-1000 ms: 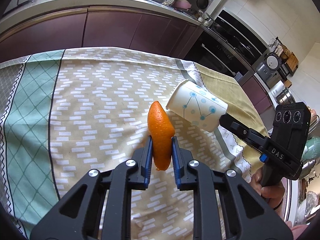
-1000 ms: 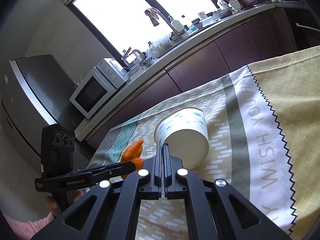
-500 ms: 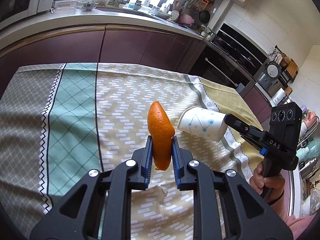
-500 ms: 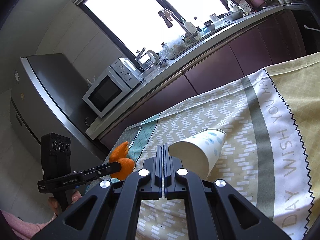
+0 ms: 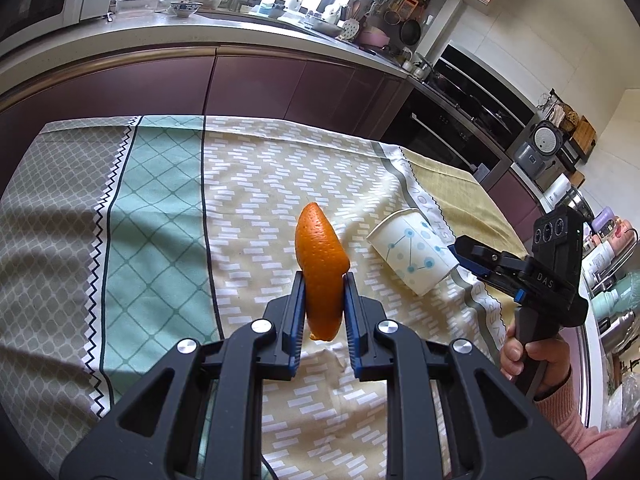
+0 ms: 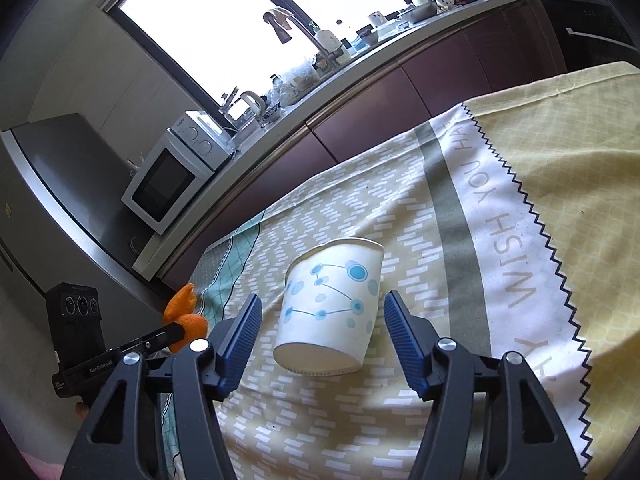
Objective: Collect trash
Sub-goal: 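Lift the orange peel with the left tool while the right tool stands the cup upright and opens, then grasp the upright white dotted cup with the right tool, then carry the orange peel and white cup with both tools over the teal bin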
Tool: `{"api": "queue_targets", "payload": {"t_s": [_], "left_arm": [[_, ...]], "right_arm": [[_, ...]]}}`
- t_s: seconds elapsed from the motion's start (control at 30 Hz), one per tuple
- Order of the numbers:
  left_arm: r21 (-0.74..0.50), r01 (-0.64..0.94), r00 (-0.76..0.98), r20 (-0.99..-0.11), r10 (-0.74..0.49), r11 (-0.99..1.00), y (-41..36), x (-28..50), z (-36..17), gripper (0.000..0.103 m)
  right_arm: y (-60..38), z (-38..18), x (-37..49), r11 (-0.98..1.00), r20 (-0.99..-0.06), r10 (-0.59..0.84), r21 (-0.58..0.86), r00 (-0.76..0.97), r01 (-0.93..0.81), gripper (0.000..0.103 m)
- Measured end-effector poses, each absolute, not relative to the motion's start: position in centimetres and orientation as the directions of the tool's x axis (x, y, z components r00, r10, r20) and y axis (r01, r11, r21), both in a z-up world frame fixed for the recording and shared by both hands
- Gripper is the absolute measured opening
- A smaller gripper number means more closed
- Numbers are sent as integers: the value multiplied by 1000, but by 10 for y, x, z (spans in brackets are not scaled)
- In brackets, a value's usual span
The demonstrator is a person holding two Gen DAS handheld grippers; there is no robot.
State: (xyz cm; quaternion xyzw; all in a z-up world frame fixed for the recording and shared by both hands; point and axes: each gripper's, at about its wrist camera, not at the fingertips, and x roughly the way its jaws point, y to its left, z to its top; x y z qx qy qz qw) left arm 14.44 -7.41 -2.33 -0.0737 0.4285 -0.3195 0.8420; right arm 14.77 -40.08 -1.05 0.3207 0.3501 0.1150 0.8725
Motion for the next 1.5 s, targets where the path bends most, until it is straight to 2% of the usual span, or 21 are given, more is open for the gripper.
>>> {"api": "queue_targets", "payload": {"t_s": [0.1, 0.17, 0.23, 0.57, 0.93, 1.5], "left_arm": [[-395, 473, 431, -675, -598, 787, -74, 142, -23, 18], [-394, 470, 434, -676, -596, 790, -72, 140, -23, 18], [-391, 468, 438, -676, -592, 793, -69, 138, -21, 18], [-376, 458, 468, -669, -578, 805, -46, 127, -14, 18], [-348, 431, 540, -640, -547, 833, 4, 101, 7, 18], [-316, 237, 673, -629, -389, 919, 141, 69, 24, 18]], "right_arm": [[-399, -23, 159, 736, -547, 470, 676, 693, 34, 71], [-395, -28, 165, 724, -542, 496, 690, 678, 23, 57], [-390, -31, 167, 712, -532, 518, 702, 670, 8, 56], [-363, -3, 153, 722, -468, 551, 682, 691, -115, 55], [-301, 20, 157, 680, -405, 654, 684, 640, -262, 56], [-181, 22, 179, 595, -377, 785, 679, 491, -430, 56]]}}
